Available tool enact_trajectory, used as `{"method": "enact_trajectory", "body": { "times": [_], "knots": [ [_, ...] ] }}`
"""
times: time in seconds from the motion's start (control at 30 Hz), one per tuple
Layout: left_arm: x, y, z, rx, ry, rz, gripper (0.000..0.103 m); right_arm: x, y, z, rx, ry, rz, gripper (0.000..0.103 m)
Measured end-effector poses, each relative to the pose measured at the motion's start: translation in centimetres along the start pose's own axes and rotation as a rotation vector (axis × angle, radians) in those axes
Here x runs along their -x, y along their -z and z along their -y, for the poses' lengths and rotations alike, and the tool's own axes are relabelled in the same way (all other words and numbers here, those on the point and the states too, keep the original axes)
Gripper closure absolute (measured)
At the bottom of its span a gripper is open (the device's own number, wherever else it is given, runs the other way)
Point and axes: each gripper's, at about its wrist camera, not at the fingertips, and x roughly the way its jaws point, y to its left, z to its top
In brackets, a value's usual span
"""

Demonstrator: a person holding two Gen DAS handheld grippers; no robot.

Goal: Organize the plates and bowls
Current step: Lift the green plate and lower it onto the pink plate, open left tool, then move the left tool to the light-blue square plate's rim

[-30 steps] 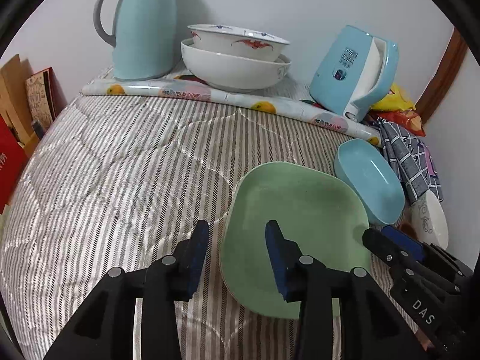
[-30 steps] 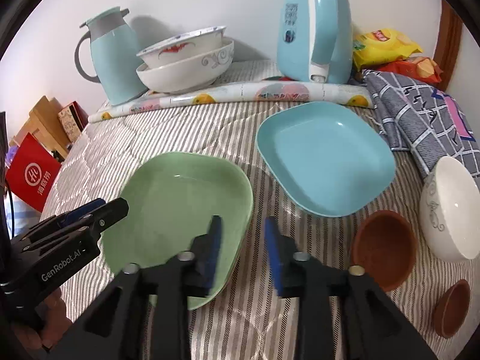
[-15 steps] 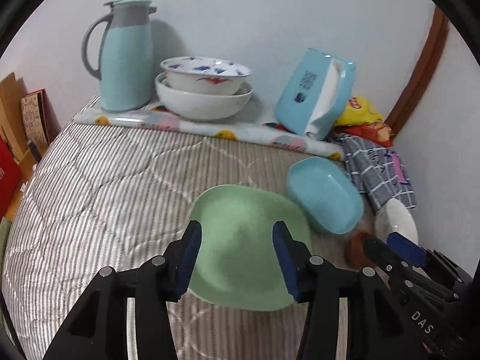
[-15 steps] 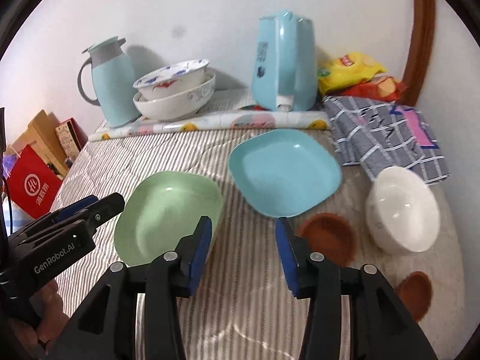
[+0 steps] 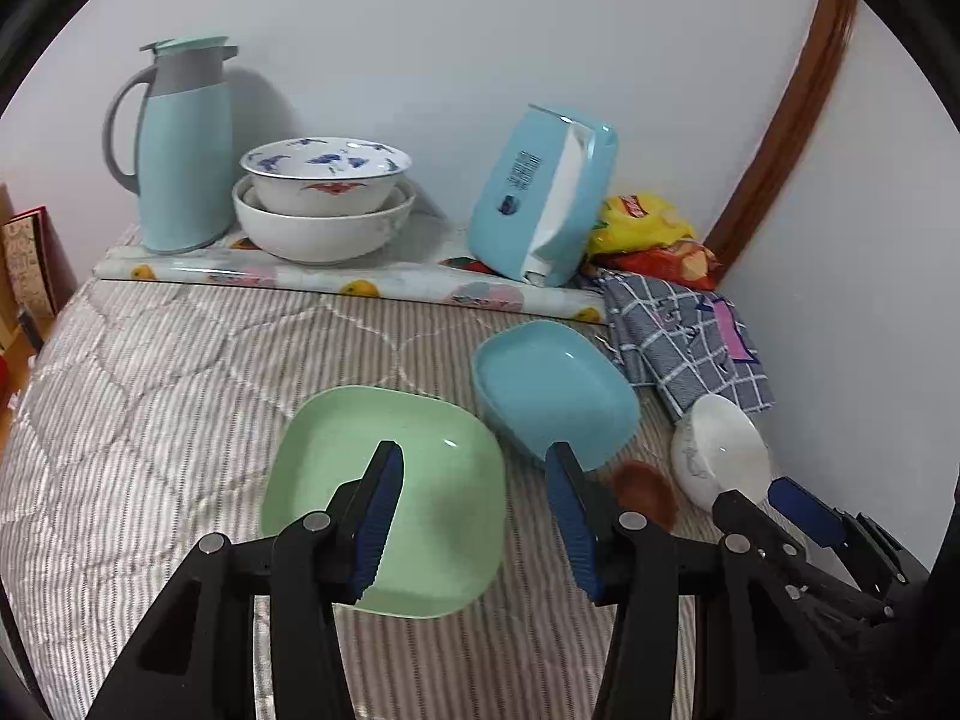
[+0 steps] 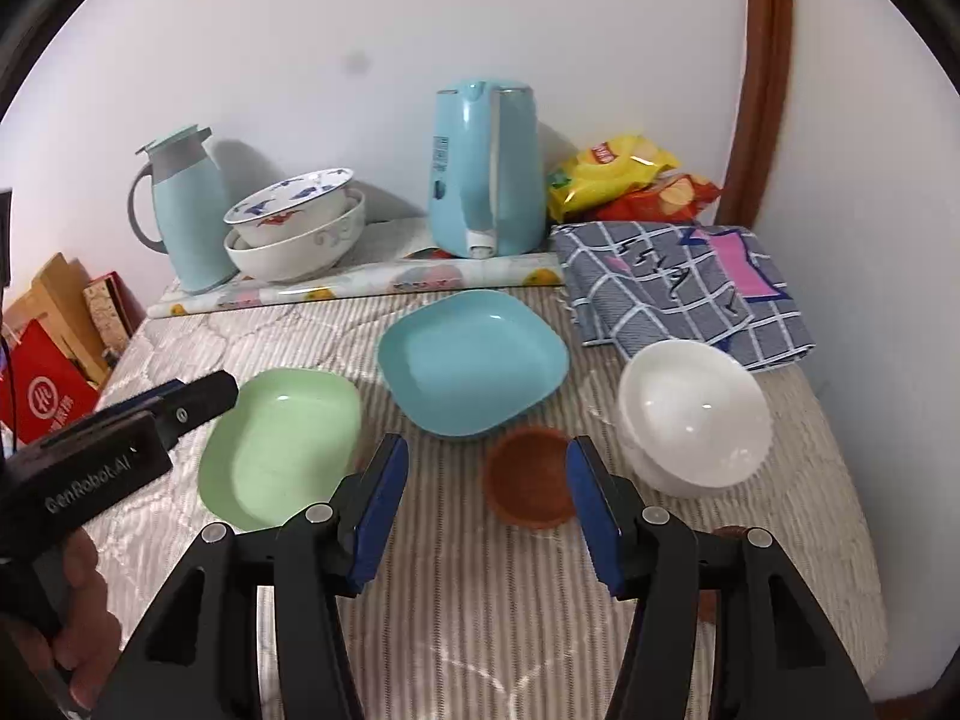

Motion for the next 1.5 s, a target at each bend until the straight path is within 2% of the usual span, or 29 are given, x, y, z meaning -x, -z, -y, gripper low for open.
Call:
{"method": "enact_trajectory", "body": {
  "times": [0.07,0.17,0.3,0.4,0.47,0.6,0.77,1.0,1.1,1.3,1.4,1.5],
  "knots": [
    [0.0,0.0,0.4,-0.002,0.006,0.005,0.056,0.1,-0.1,0.4,-0.006,0.007,0.001,0.049],
    [-0.3,-0.2,1.2,-0.021,-0.010,0.014,0.045,0.2,-0.3,1.0,-0.024,0.005,0.005,0.049],
    [-0.6,-0.7,1.7,-0.029,-0.033,0.023,0.043,0.0,-0.9,1.7,-0.030,0.009,0.005,0.048],
    [-0.9,-1.2,1.6,-0.018,-0.023,0.022,0.041,-0.4,-1.4,2.0,-0.031,0.014,0.003,0.044],
    [-1.0,-1.5,1.6,-0.010,-0.042,0.032,0.038,-0.5,-1.9,2.3,-0.029,0.020,0.012,0.039],
    [-1.4,-2.1,1.7,-0.006,-0.052,0.049,0.038,-1.1,-2.7,2.6,-0.029,0.023,0.015,0.038],
    [-2.3,-2.8,1.7,-0.018,-0.013,0.048,0.038,-2.0,-3.6,3.1,-0.039,0.018,0.019,0.038],
    [-3.9,-3.8,1.6,-0.023,-0.027,0.021,0.038,-3.9,-4.5,3.2,-0.045,-0.003,0.002,0.038],
    [-5.0,-4.2,1.2,-0.012,-0.012,-0.005,0.038,-4.7,-4.7,3.1,-0.034,-0.017,-0.013,0.038],
    [-7.6,-4.9,0.8,-0.017,-0.048,-0.039,0.038,-6.6,-5.1,2.9,-0.021,-0.010,-0.043,0.038],
    [-8.7,-5.1,0.7,-0.024,-0.049,-0.051,0.038,-7.9,-5.2,2.7,-0.022,-0.015,-0.059,0.042],
    [-9.8,-5.3,0.7,-0.028,-0.045,-0.065,0.038,-9.5,-5.3,2.2,-0.006,-0.014,-0.083,0.051]
  ]
}}
